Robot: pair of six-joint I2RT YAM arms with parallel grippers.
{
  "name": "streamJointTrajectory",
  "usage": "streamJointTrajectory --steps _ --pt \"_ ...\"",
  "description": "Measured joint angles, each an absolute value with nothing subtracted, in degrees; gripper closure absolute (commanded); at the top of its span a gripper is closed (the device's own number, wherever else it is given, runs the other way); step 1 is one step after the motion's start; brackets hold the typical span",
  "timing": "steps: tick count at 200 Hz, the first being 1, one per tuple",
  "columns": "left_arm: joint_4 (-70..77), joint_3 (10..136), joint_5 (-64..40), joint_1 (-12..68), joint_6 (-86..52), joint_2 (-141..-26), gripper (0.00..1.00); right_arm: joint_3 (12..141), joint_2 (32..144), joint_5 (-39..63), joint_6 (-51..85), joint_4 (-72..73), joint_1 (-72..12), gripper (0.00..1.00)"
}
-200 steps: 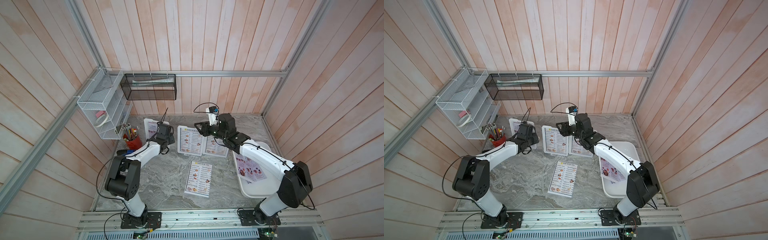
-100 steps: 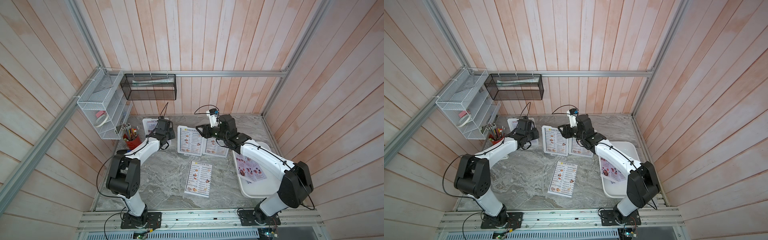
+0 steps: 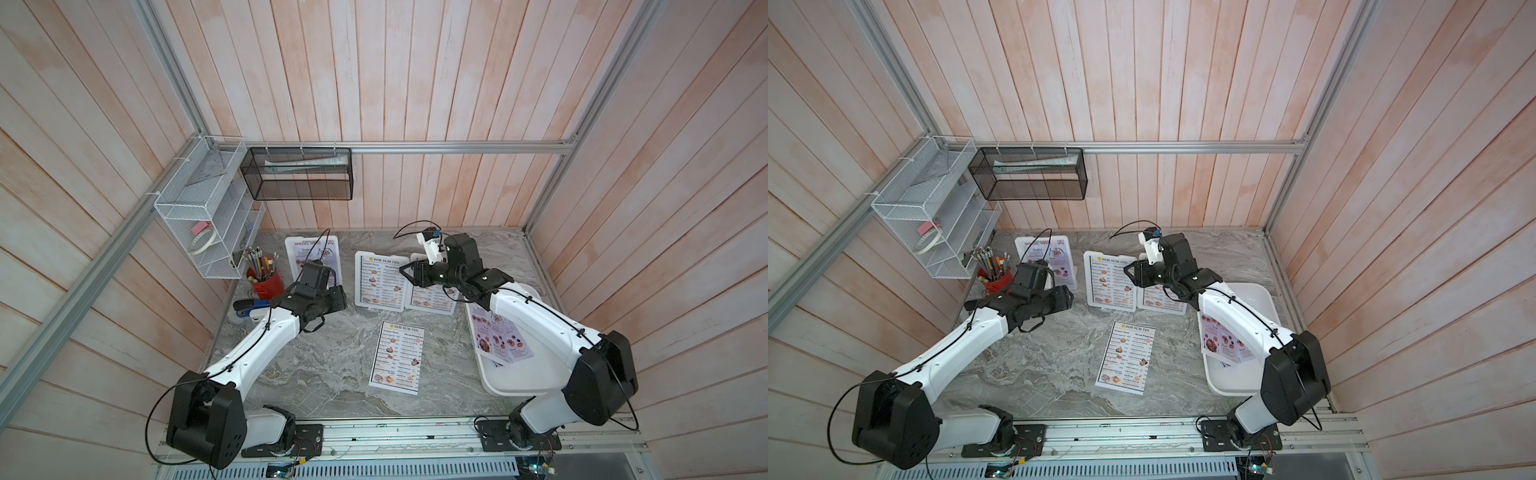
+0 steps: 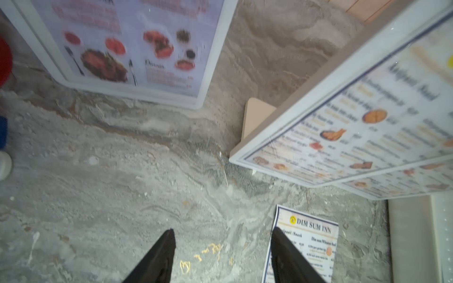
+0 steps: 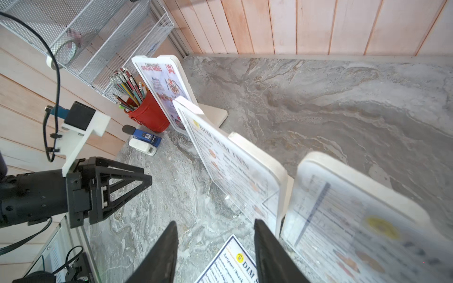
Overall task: Replace the menus in the menu holders
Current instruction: Adjust the menu holder at the center of the board.
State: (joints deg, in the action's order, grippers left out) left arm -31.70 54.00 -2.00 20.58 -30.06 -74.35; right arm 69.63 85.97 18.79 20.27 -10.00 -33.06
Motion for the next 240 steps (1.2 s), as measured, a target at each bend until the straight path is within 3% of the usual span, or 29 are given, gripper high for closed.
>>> streamJointTrajectory --steps 123,164,240 --pt "-36.64 52.27 -2.81 23.05 -32.64 -69.60 0.33 62.59 93.23 16.58 20.84 1.96 -32.80 0.45" --pt "-36.91 52.27 -2.48 23.05 -32.64 -69.06 0.33 62.85 94.63 17.91 20.97 4.34 -33.43 0.48" --pt "-34.30 55.29 -1.41 23.05 -32.53 -74.24 0.34 63.53 94.52 22.61 23.29 3.16 -43.68 0.51"
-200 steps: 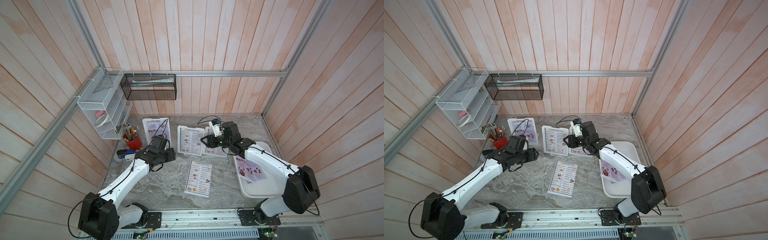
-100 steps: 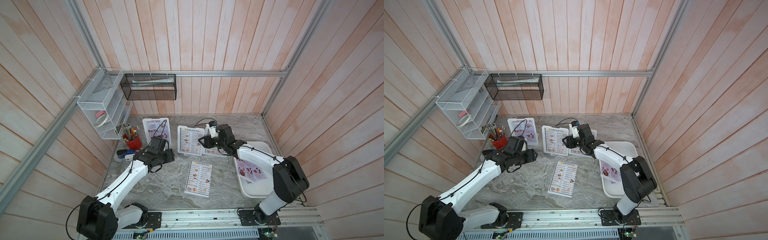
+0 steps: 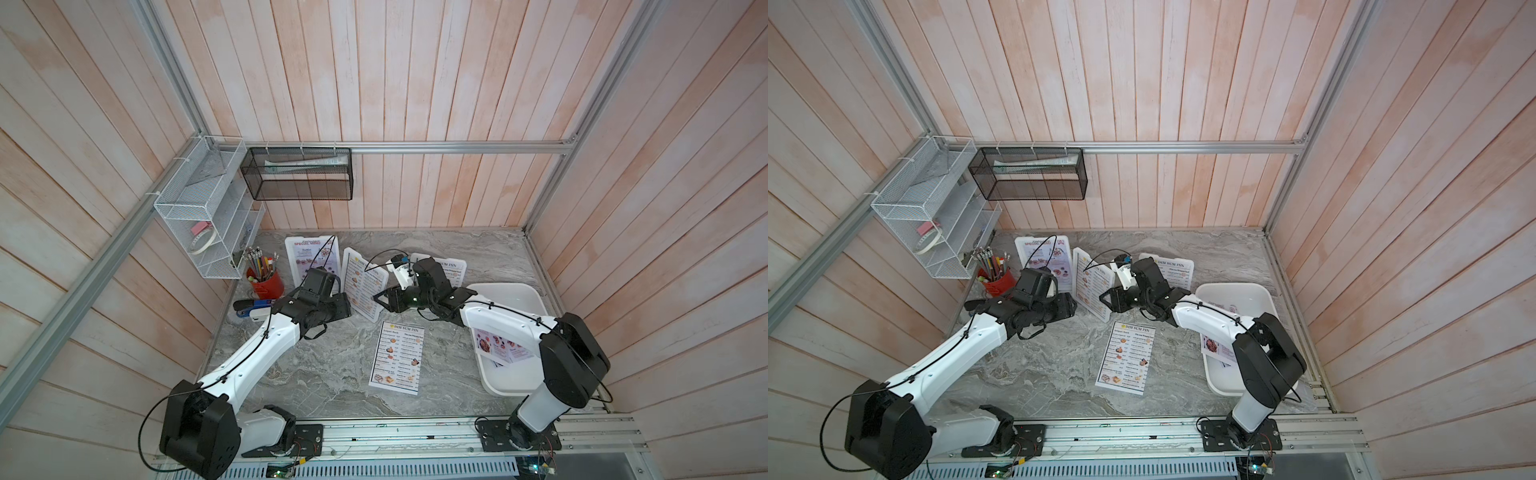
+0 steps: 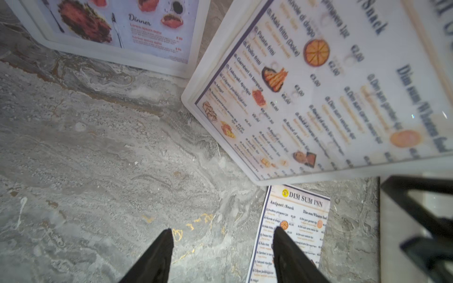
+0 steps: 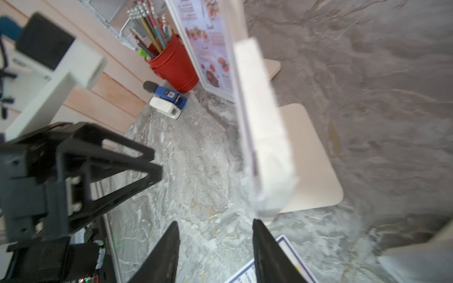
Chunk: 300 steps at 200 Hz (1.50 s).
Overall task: Replace the menus in the menu holders
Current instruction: Adjust the menu holder at the center of the board.
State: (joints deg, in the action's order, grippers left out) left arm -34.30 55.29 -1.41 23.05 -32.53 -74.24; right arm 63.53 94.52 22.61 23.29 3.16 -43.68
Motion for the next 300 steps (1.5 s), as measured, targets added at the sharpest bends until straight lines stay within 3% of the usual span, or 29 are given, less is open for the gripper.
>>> streamJointTrajectory --steps 65,92,121,246,300 --pt "-28.29 60.64 1.21 23.05 -31.92 -84.73 0.35 63.77 87.18 21.45 24.29 -0.78 -43.62 0.50" --pt "-27.40 62.02 5.52 22.96 -32.25 -87.59 0.47 63.99 85.71 20.40 24.01 -1.39 -39.94 0.47" --pt "-27.40 63.55 8.95 22.04 -32.18 -89.32 0.50 66.08 87.35 19.75 22.72 -2.13 -36.49 0.45" --pt "-29.89 62.81 12.36 20.40 -31.57 -84.44 0.45 71.42 96.44 22.70 22.55 3.38 -36.84 0.45" --pt "-30.79 61.89 12.53 20.40 -31.70 -83.22 0.45 73.30 99.44 22.13 24.43 4.56 -39.42 0.57"
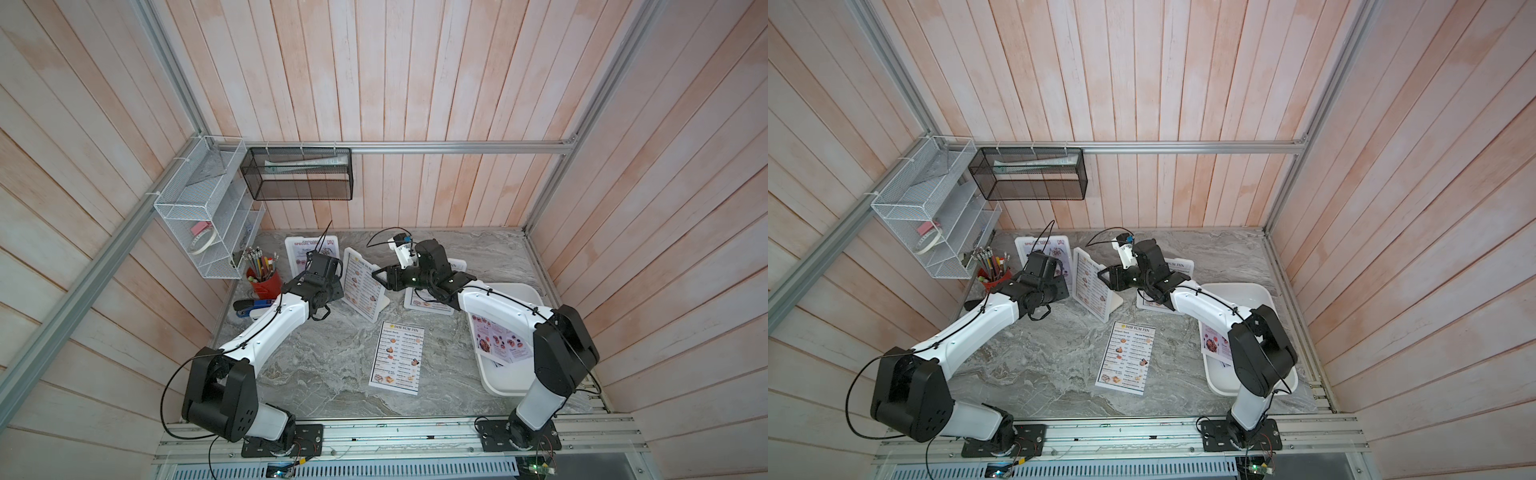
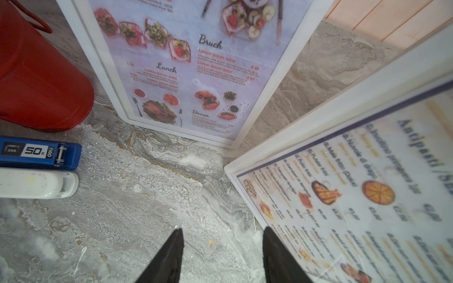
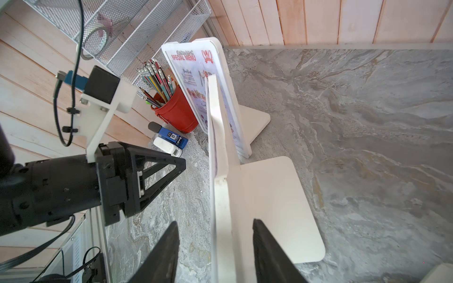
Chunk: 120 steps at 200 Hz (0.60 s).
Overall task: Replace the menus in the menu holders
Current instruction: Adjust the menu holder at the center of the board.
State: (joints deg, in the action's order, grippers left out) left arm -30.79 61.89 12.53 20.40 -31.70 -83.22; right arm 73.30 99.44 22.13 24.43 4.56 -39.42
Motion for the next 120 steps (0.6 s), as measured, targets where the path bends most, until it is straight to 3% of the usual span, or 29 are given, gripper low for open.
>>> streamJointTrajectory --steps 49,92,120 --pt "-30.89 61.89 12.80 20.40 -31.51 -81.93 0.45 73.36 99.92 16.75 27.57 4.19 -40.69 0.76" --pt "-30.87 61.89 12.75 20.40 -31.48 -81.80 0.45 73.17 99.07 11.90 29.06 3.97 -42.28 0.85" --pt "-30.83 61.89 12.45 20.40 -31.48 -81.80 0.45 72.82 97.65 8.99 30.33 2.63 -43.44 0.86"
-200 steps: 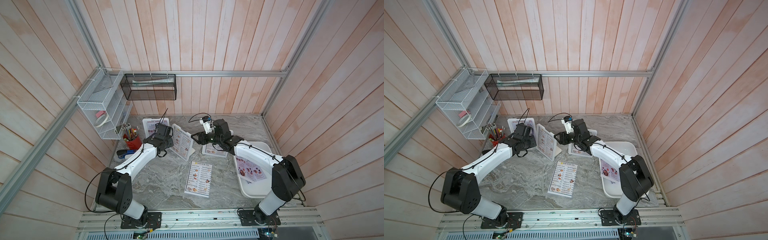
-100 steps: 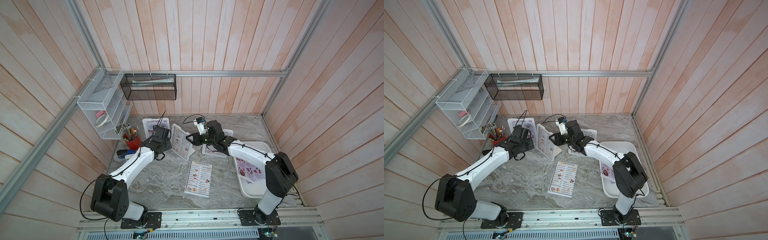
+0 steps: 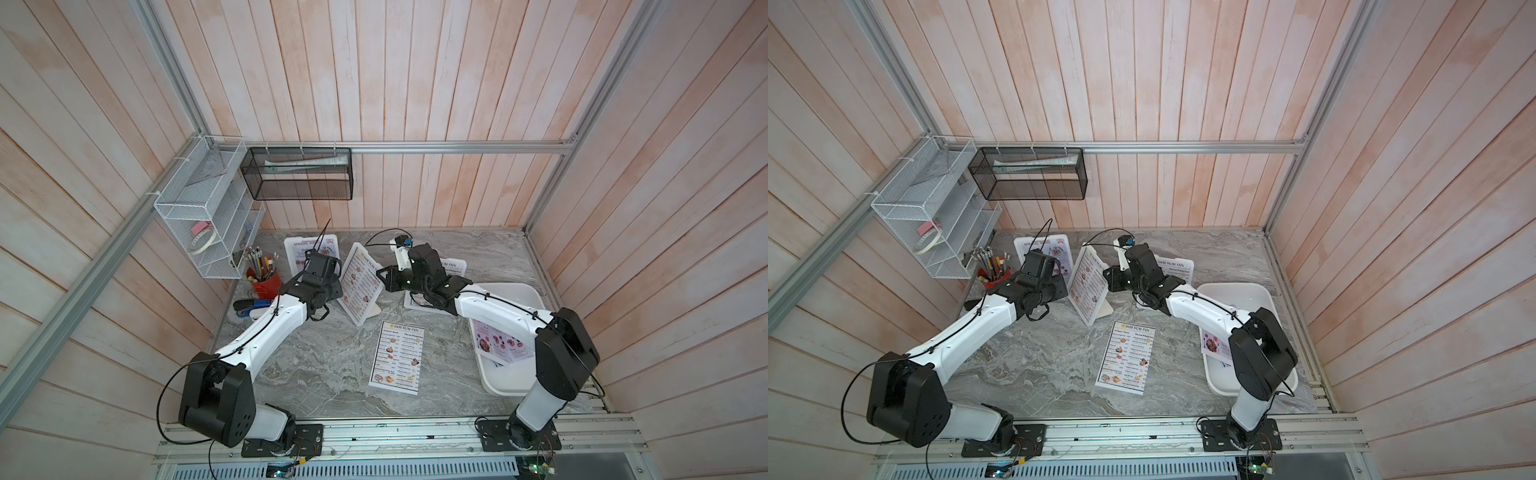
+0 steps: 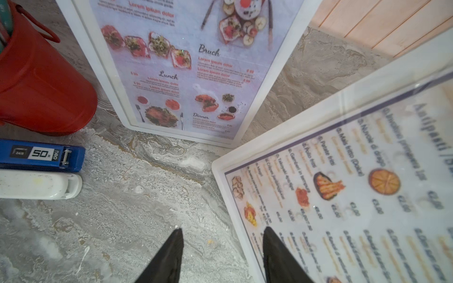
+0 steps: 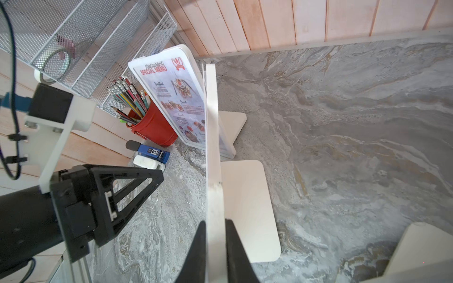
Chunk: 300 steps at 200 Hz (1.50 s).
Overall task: Replace the menus in the menu holders
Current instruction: Adjust the menu holder at the center of the board.
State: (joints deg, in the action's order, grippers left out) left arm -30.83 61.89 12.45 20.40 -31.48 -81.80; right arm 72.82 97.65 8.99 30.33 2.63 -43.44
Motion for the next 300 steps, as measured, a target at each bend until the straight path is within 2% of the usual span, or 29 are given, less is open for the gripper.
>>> streamJointTrajectory --steps 79,122,147,180,211,256,300 --pt "-30.30 61.91 10.98 21.19 -31.48 -82.87 0.45 70.30 94.67 -4.47 31.51 0.16 -47.22 0.85" --pt "-29.69 61.93 9.61 22.44 -31.51 -85.10 0.45 68.29 93.73 -8.29 31.83 0.03 -47.18 0.68" --pt "-29.52 62.15 9.17 22.52 -31.51 -85.67 0.45 67.96 93.73 -5.65 31.14 0.40 -47.09 0.60" --pt "-29.56 62.57 8.60 22.52 -31.48 -85.73 0.44 70.06 93.71 -0.99 29.61 -1.93 -46.13 0.54" --pt "-29.58 62.57 7.94 22.65 -31.48 -85.71 0.44 78.19 93.71 2.24 26.83 -7.94 -43.33 0.55" --pt "-30.57 62.57 7.68 22.96 -31.48 -84.14 0.44 90.72 96.77 6.76 21.76 -15.77 -38.76 0.72" --pt "-31.51 62.35 7.55 23.22 -31.48 -80.60 0.43 98.13 103.66 9.54 18.70 -22.61 -38.59 0.77"
